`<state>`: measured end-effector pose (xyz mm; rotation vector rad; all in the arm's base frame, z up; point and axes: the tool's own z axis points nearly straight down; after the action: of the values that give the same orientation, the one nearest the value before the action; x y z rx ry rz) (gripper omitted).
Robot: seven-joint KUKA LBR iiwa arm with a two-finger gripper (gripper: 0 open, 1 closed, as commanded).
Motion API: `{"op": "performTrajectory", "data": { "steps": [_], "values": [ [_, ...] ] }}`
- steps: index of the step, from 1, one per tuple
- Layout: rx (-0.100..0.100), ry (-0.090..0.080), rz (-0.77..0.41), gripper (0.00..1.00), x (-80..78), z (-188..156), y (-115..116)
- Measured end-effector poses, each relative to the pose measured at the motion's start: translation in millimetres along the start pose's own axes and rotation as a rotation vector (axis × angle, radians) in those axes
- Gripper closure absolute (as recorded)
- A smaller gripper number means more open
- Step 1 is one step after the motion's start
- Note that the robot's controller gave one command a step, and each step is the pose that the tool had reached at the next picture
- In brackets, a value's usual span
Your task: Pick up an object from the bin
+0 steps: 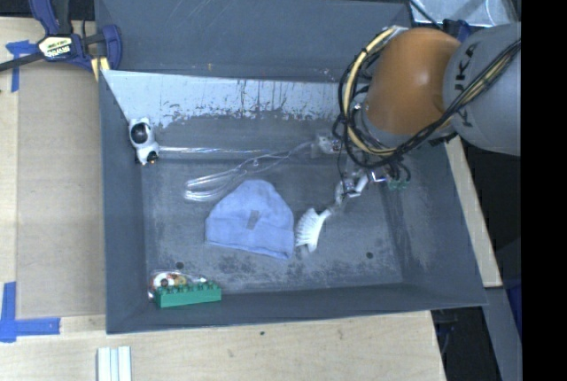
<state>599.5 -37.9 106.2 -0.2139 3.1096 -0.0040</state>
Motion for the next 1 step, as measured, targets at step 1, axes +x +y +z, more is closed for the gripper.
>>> {"op": "performTrajectory", "data": {
  "steps": [1],
  "values": [
    [0.001, -0.001, -0.025, 0.00, -1.4, 0.6, 1.6]
  ]
}}
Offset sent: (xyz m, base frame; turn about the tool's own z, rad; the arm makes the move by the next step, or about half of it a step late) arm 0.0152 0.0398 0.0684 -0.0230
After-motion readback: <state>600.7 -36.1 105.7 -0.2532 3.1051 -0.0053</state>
